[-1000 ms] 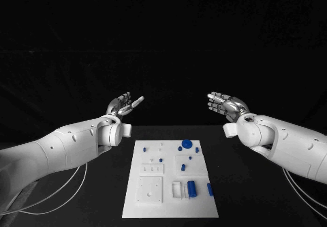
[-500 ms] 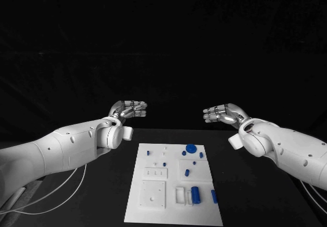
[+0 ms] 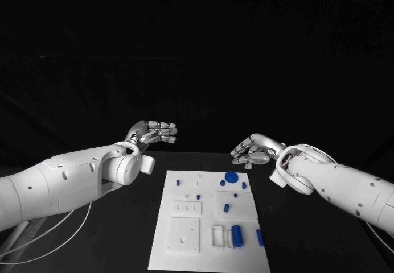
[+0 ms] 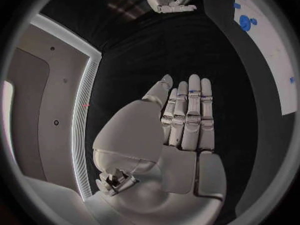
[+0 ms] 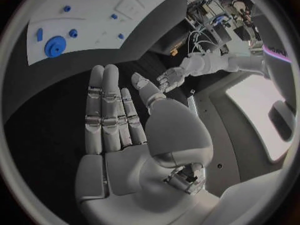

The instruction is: Assemble the parts on the task board

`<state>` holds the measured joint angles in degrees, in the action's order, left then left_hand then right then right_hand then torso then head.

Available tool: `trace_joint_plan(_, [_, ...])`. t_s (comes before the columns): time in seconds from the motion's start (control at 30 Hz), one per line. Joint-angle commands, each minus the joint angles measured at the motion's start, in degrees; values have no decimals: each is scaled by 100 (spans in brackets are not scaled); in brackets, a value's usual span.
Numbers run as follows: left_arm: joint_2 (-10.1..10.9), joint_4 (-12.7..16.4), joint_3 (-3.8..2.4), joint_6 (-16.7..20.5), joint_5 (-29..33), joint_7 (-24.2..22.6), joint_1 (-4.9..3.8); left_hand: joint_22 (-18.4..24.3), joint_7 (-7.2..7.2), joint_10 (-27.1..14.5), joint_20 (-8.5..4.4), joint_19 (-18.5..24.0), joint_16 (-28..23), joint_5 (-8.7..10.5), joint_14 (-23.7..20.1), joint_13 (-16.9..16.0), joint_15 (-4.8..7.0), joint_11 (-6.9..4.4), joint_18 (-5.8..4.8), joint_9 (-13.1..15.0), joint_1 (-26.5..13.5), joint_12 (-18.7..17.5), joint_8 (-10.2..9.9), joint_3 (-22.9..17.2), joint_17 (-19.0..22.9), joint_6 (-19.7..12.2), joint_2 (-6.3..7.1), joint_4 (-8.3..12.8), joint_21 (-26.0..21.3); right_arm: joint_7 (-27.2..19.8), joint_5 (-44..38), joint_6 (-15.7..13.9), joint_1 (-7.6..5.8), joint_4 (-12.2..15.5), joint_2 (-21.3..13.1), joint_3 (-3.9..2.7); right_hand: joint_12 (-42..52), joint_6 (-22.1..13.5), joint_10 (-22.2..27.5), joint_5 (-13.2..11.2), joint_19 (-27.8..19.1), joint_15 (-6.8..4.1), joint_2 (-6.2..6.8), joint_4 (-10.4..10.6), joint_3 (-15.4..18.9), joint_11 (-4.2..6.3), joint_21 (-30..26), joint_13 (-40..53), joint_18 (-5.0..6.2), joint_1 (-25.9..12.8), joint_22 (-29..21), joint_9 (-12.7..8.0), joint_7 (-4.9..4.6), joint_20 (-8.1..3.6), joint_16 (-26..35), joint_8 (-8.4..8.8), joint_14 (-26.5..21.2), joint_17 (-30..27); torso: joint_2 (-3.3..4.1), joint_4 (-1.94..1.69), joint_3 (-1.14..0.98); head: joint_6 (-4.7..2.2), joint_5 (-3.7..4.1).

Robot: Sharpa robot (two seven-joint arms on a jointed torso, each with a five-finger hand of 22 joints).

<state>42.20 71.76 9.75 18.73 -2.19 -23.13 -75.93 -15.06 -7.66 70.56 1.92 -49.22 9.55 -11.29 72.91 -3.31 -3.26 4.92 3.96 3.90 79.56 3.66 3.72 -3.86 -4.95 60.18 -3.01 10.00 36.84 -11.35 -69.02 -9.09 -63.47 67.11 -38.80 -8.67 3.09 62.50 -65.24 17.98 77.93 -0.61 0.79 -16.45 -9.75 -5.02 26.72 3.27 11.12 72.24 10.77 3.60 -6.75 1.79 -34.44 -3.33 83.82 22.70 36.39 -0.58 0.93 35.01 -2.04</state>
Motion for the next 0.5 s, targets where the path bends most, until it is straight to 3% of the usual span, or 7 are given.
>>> trace_joint_plan(0.03, [130, 245, -4, -163, -306, 67, -35, -32, -3, -58, 1, 32, 33, 26, 4, -5, 10, 23, -67, -8, -57, -29, -14, 1, -10, 4, 12, 34, 66, 352, -1431, 5, 1, 99, 19, -2, 15, 33, -44, -3, 121, 2, 68, -12, -155, 4, 293, 6, 122, -28, 209, 2, 3, -37, -693, -17, 176, 375, 155, -70, -16, -40, 33])
trace_joint_plan(0.1, [219, 395, -4, -190, -349, 84, -46, -32, -6, -92, 4, 46, 66, 29, -5, -6, 9, 32, -63, -7, -100, -28, -14, -11, -19, -9, 18, 59, 98, 456, -1720, -12, 1, 137, 39, -2, 32, 42, -47, -24, 133, 4, 133, 4, -318, -2, 557, 13, 87, -115, 437, 7, -11, -107, -1177, -30, 60, 628, 193, -92, -21, -49, 59])
trace_joint_plan(0.23, [376, 672, -3, -241, -418, 114, -59, -12, -13, -156, 14, 58, 102, 33, -26, -6, 1, 51, -58, -7, -169, -27, -14, -21, -26, -39, 28, 81, 117, 688, -2321, -31, 10, 215, 80, -2, 23, 3, 27, -72, 175, 34, 175, 2, -482, -15, 767, 9, -50, -117, 653, 4, 4, -225, -1428, -22, -16, 662, 267, -148, -25, -73, 110])
trace_joint_plan(0.27, [417, 750, -3, -252, -434, 118, -62, -8, -14, -161, 15, 57, 105, 33, -28, -7, 1, 53, -58, -7, -175, -26, -14, -22, -26, -42, 29, 83, 117, 781, -2526, -29, 17, 244, 93, -2, 21, -18, 87, -139, 250, 34, 195, 10, -550, -27, 855, 8, -193, -121, 752, 5, 12, -307, -1519, -23, -37, 637, 290, -166, -27, -81, 118])
trace_joint_plan(0.5, [535, 1021, -8, -274, -486, 127, -85, 45, -27, -234, 25, 45, 135, 42, -47, -6, -7, 77, -53, -8, -228, -27, -14, -30, -27, -75, 36, 105, 108, 1173, -3357, -71, 61, 318, 168, -2, 21, -84, 256, -265, 300, 59, 259, 22, -579, -57, 849, 7, -203, -87, 887, 3, 22, -299, -1680, -19, -67, 541, 391, -221, -37, -110, 175])
